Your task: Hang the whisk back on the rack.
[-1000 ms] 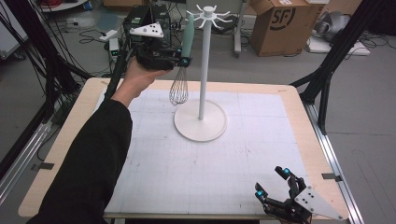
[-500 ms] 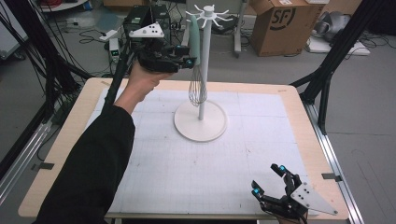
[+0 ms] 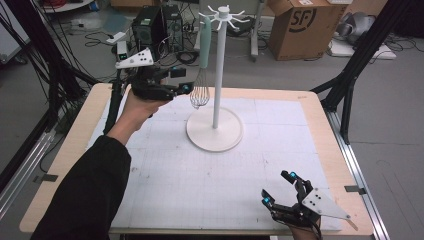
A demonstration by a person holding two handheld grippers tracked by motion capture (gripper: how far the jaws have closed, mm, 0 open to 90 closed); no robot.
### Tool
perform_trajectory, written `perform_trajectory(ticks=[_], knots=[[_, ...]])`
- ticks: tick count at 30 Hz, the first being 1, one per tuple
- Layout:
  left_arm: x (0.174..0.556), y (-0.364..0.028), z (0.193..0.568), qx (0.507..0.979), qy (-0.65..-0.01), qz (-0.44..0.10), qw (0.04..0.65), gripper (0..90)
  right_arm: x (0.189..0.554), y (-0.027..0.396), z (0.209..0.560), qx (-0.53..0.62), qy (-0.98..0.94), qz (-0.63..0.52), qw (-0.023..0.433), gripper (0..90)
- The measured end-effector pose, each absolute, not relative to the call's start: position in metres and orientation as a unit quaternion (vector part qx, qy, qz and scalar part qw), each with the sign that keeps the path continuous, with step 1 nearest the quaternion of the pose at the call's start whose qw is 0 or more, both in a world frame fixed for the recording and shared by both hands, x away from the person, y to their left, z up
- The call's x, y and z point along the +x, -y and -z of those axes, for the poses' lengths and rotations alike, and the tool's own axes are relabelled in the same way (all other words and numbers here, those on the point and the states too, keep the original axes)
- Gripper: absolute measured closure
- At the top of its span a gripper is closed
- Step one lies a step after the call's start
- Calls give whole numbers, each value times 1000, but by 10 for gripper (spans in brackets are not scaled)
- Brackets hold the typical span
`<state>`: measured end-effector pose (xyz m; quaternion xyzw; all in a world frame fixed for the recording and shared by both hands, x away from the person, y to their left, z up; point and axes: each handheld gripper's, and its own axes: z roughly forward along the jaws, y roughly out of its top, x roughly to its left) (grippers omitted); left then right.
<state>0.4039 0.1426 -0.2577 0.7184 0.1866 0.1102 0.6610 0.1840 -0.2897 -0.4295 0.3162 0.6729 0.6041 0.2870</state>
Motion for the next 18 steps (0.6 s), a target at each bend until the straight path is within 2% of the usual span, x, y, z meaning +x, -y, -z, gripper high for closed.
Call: perform_trajectory(ticks=[7,14,18], knots=[[366,-165,271,706,-176,-96,679,318,190,293,432,334,-662,-612,275,145],[348,-177,295,693,-184,-96,690,263,192,293,432,342,-657,-613,275,146],[334,-186,313,686,-195,-104,693,261,191,291,432,343,-658,-611,276,145]])
